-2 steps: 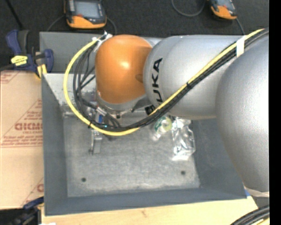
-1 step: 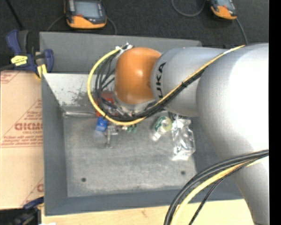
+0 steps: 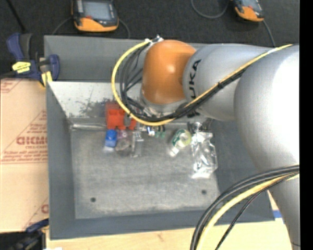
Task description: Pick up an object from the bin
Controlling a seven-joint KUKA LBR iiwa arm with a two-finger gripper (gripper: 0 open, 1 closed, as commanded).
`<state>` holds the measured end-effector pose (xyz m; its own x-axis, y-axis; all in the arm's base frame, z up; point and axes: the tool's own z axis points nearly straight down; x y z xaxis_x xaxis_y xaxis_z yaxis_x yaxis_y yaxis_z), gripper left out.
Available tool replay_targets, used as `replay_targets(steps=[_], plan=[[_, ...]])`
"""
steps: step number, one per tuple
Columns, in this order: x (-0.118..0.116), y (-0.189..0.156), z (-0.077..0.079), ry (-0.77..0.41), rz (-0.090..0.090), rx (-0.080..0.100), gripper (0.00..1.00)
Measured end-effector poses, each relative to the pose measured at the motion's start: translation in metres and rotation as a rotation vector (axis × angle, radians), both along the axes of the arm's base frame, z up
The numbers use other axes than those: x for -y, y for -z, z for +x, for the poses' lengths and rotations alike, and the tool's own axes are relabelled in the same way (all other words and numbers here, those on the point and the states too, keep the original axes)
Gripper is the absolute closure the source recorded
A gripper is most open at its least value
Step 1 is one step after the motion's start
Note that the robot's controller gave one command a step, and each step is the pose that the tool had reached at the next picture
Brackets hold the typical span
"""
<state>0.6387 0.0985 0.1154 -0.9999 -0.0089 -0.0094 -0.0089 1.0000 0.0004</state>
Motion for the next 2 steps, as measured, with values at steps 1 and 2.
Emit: replay_targets(steps=[1,2], plan=[[-0.003,0.002,0.015,-0.514,-0.004,-0.001,0.0],[-0.012,0.045,0.016,-0.806,-0.005,-0.007,0.0]])
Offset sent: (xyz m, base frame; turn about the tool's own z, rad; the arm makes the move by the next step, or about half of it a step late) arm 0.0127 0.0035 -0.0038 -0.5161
